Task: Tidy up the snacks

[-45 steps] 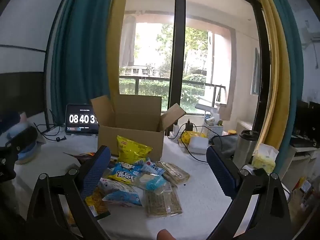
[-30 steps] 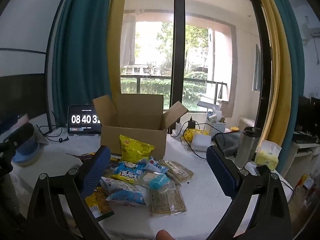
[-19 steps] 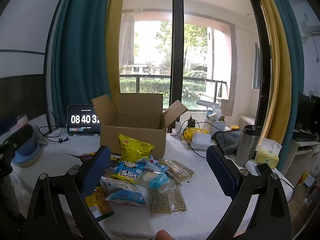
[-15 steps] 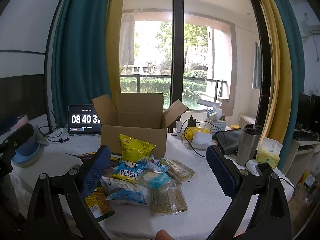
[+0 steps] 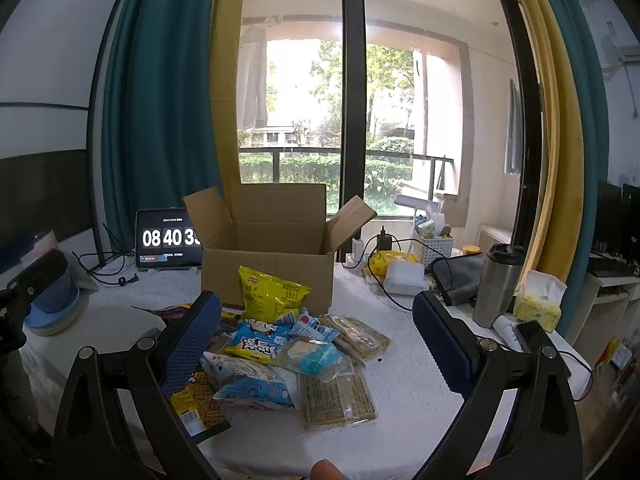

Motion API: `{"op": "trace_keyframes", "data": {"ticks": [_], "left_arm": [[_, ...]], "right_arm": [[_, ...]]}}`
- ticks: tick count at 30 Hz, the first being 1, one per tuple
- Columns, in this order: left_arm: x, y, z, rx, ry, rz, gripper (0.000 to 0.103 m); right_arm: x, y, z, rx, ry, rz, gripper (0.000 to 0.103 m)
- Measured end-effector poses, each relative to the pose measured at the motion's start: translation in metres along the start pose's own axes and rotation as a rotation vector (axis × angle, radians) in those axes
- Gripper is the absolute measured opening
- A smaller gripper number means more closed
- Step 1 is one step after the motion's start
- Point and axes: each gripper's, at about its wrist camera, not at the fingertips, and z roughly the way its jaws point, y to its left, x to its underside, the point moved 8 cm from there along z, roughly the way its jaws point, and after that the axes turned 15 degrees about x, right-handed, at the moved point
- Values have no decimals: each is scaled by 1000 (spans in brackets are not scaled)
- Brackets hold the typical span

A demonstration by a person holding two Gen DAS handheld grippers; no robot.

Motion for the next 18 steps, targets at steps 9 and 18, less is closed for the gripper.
{"op": "trace_keyframes", "data": {"ticks": [9,18], "left_arm": [[1,0,0,-2,-1,1,103],[1,0,0,-1,-1,1,103]], "right_arm": [[1,0,0,-1,1,2,98],[1,1,0,-3,4,3,98]]}}
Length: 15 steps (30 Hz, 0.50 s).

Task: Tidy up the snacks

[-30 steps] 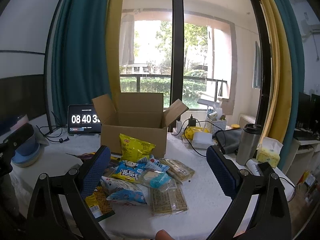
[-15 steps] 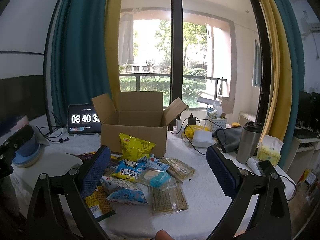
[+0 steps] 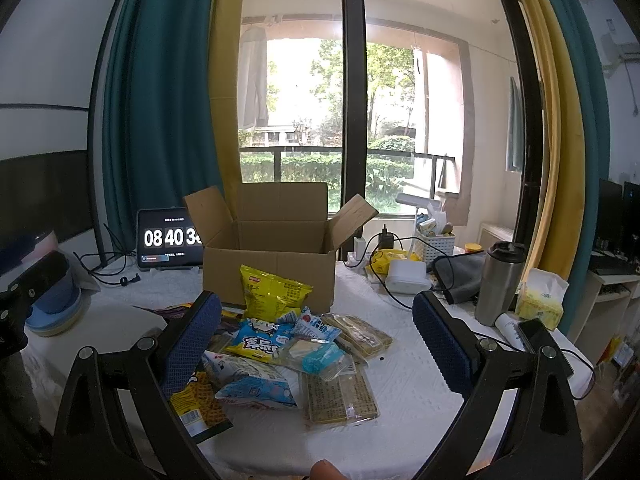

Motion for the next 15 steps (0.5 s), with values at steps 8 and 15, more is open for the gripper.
{"op": "trace_keyframes", "data": {"ticks": [8,15], "left_arm": [[0,0,0,-1,0,0,103],[0,0,0,0,0,0,103]], "right_arm": [[1,1,-1,-1,1,0,98],[1,1,-1,-2,2,0,98]]}}
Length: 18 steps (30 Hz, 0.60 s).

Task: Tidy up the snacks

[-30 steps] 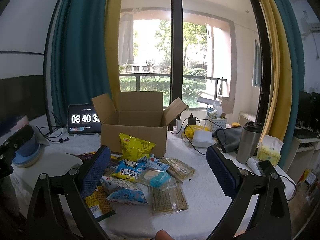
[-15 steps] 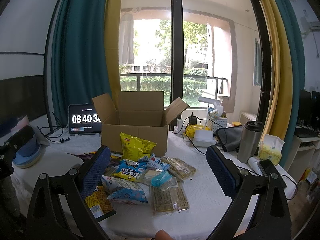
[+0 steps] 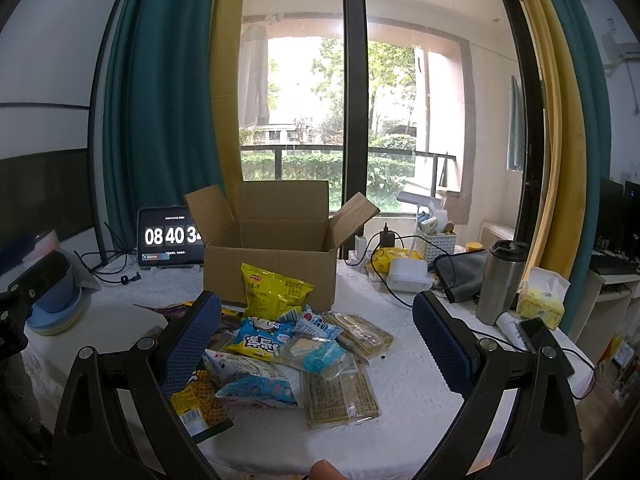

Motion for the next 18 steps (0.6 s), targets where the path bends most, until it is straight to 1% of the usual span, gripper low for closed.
{"op": "trace_keyframes", "data": {"ticks": [12,18], "left_arm": [[1,0,0,0,2,1,103],[11,9,9,-4,36,-7,103]], "right_arm": [[3,5,0,-7,8,0,98],[5,5,10,-16,31,0,98]]}}
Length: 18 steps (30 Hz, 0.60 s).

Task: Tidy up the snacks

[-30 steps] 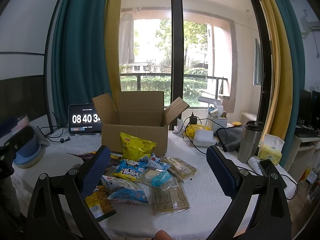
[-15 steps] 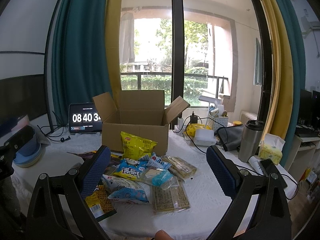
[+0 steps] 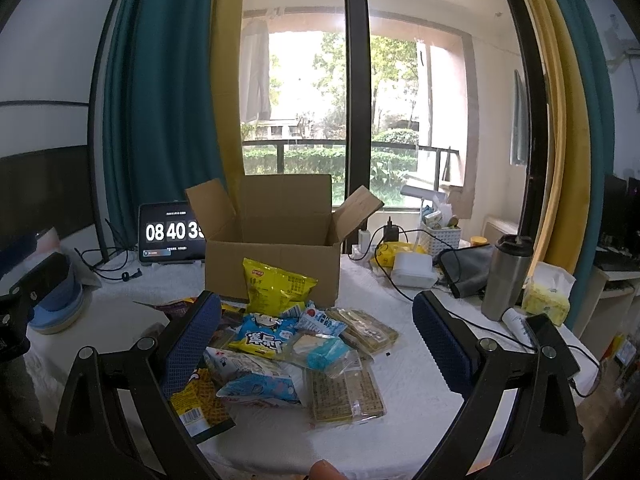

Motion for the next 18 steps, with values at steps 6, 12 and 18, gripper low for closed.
{"op": "trace_keyframes", "data": {"ticks": [6,12,18], "left_arm": [[14,14,28,-22,89,0,103],[48,37,73,-28,239,-56,102],[68,44,118,-20,332,-1,102]], "right_arm": [[3,2,21,-12,35,-2,98],[10,-4,57,6,91,-4,98],[25,-16,102,33,178,-8,98]]}}
